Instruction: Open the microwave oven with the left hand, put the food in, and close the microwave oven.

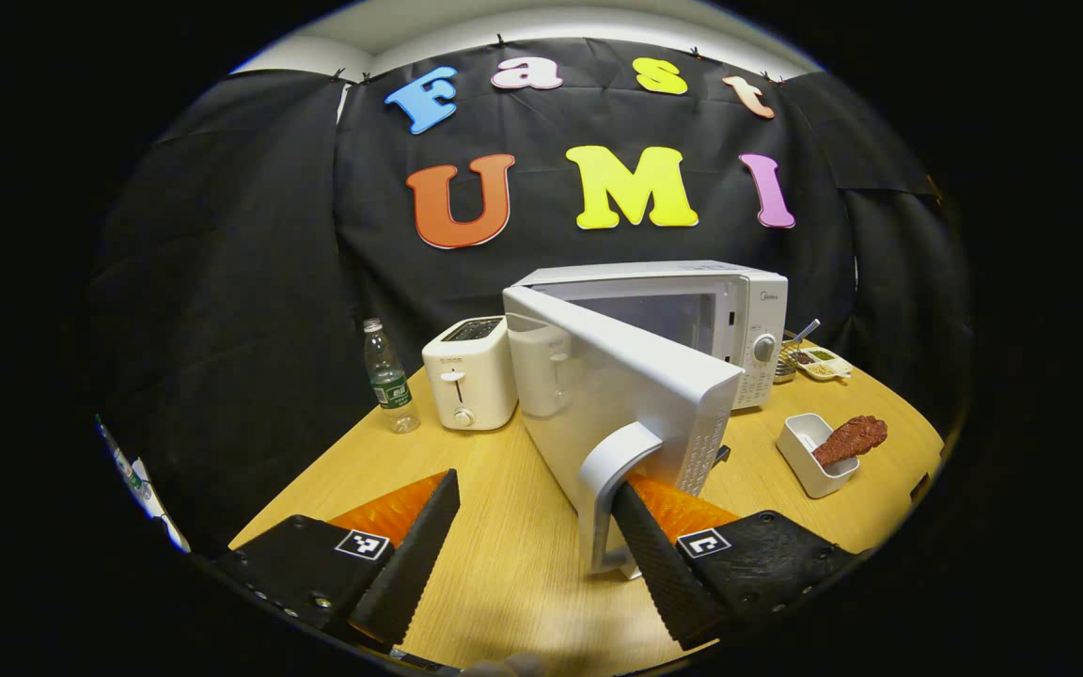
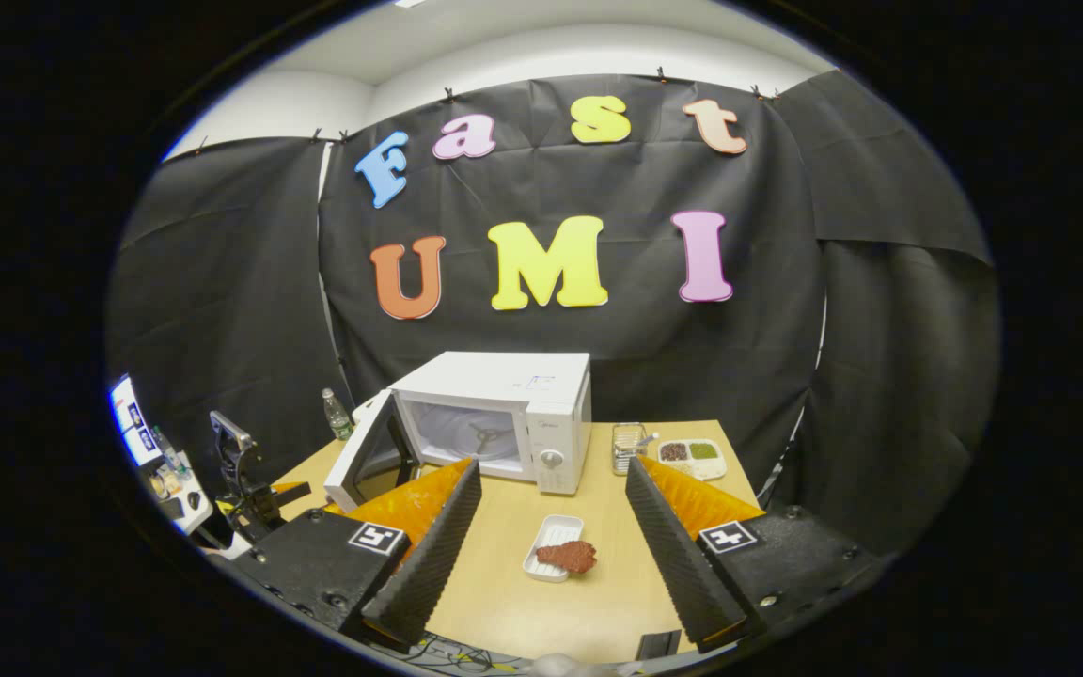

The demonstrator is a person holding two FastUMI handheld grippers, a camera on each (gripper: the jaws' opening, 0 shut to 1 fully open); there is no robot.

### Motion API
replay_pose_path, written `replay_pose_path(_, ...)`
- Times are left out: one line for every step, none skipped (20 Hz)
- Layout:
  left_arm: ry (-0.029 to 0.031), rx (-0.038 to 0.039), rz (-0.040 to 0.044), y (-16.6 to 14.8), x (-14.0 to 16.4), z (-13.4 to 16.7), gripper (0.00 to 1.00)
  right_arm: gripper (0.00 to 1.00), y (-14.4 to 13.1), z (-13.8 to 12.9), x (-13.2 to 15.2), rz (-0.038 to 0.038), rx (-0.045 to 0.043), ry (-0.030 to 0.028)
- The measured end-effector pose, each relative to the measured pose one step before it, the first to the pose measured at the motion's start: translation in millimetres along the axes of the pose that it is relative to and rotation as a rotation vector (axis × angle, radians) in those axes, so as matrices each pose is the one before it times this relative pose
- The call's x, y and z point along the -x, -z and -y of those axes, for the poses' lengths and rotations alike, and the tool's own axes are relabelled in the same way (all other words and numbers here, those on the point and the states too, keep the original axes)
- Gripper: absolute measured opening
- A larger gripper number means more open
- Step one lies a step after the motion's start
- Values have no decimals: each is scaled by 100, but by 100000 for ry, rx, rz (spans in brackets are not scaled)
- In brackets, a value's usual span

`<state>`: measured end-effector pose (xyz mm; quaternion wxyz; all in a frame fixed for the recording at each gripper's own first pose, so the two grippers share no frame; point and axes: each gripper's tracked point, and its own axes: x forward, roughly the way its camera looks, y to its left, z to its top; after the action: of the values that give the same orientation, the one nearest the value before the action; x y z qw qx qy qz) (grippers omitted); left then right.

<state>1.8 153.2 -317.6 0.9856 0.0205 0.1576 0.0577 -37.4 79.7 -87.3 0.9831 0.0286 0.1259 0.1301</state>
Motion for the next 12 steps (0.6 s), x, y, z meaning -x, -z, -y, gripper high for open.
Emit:
replay_pose_path(-542, 797, -395, 180, 289, -756, 95, 92, 162, -318, 25, -494, -484, -416)
replay_pose_path(-416, 694, -221, 204, 330, -789, 95, 92, 254, -436, 17, -469, -117, -658)
replay_pose_path(-196, 585, 68, 158, 271, -652, 95, 92, 98, -368, 63, -105, 140, -588)
replay_pose_path(-708, 615, 6, 95, 169, -630, 95, 99, 179, -384, 19, -253, 383, -422)
replay_pose_path(-964, 271, 80, 25, 87, -796, 95, 99, 52, -392, -5, -172, 437, -697)
replay_pose_path(-908, -6, 82, 170, 79, -923, 95, 99, 92, -324, 44, -17, 339, -301)
replay_pose_path(-68, 266, -101, 200, 40, -746, 95, 99, 8, -196, -24, 18, 165, -389)
replay_pose_path(-47, 1139, -716, 217, 37, -599, 95, 99, 179, -250, -69, -422, 67, -355)
replay_pose_path(-613, 1276, -623, 166, 140, -623, 95, 99, 3, -190, -151, -118, 0, -417)
replay_pose_path(-371, 18, -408, 150, 93, -411, 95, 99, 70, -93, -142, -169, 243, -30)
replay_pose_path(-910, -1429, 393, -1, 222, -365, 95, 92, 31, -63, -89, -43, 264, 211)
replay_pose_path(-1458, -2302, 52, 23, -38, -622, 95, 92, 96, 42, -73, -410, 61, 293)
